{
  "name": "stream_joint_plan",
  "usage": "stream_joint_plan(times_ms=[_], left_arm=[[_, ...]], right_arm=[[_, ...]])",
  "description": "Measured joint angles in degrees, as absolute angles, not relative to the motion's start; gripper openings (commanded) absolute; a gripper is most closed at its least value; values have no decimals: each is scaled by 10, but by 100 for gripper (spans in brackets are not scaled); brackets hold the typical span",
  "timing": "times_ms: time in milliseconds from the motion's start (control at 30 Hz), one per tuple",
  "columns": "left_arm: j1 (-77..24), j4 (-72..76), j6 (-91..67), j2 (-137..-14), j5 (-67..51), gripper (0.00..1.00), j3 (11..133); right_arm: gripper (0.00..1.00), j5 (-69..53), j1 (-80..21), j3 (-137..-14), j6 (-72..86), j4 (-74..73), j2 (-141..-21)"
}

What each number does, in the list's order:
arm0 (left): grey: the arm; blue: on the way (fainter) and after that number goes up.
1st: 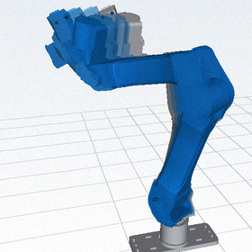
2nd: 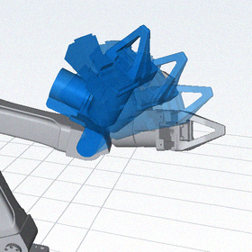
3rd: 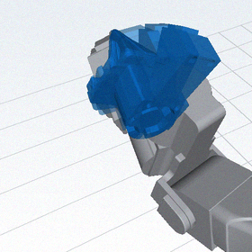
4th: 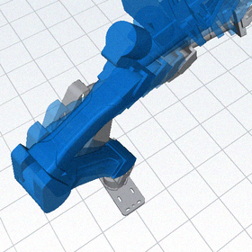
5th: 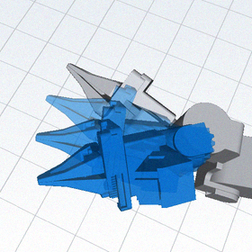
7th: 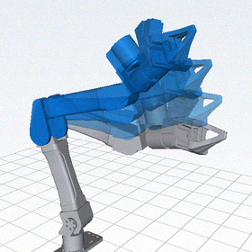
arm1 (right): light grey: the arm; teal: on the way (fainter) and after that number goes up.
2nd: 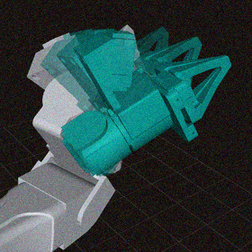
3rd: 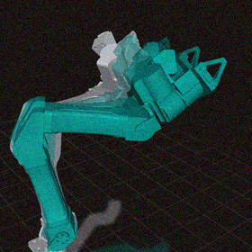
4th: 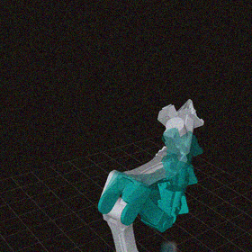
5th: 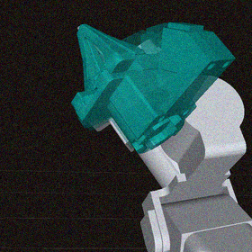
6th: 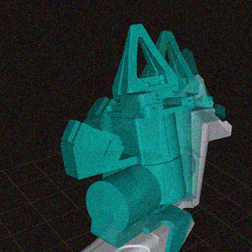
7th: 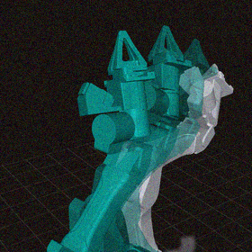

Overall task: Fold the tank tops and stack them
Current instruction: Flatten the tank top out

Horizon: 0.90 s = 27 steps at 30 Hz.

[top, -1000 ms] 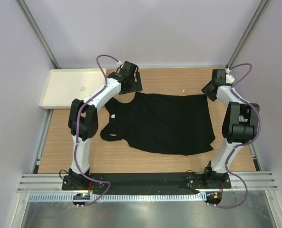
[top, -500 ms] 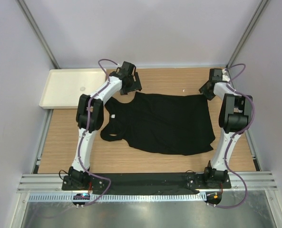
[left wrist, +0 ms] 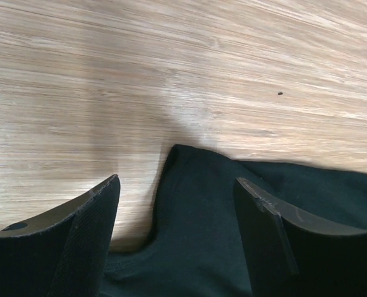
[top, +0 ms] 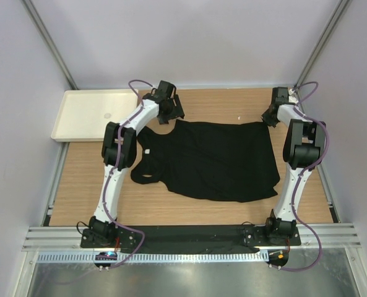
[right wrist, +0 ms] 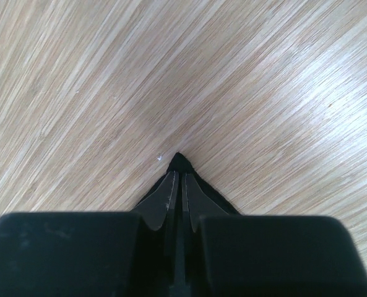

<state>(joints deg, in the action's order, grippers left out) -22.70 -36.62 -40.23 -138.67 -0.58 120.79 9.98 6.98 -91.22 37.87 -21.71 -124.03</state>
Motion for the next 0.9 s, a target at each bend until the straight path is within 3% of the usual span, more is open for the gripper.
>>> stream_joint_plan(times_ms=[67, 233, 400, 500, 600, 633, 900], left_arm=[[-226, -365, -404, -1388, -12, 69, 1211], [-223, -366, -408, -1392, -23, 57, 1212], [-223, -365, -415, -1414, -36, 53, 1236], [-224, -369, -418, -1432, -37, 44, 1259], [-224, -374, -422, -1449, -37, 21, 1282], [-224, -376, -425, -1455, -37, 0, 1290], [-219, -374, -423, -1461, -31, 0, 1296]], right_arm=[[4, 100, 70, -912, 378, -217, -1240], [3, 100, 70, -912, 379, -218, -1240], [1, 100, 70, -912, 379, -218, -1240], [1, 100, 70, -912, 379, -218, -1240], [1, 100, 70, -912, 379, -218, -1240], [1, 100, 70, -912, 379, -218, -1240], [1, 103, 70, -911, 379, -216, -1239]])
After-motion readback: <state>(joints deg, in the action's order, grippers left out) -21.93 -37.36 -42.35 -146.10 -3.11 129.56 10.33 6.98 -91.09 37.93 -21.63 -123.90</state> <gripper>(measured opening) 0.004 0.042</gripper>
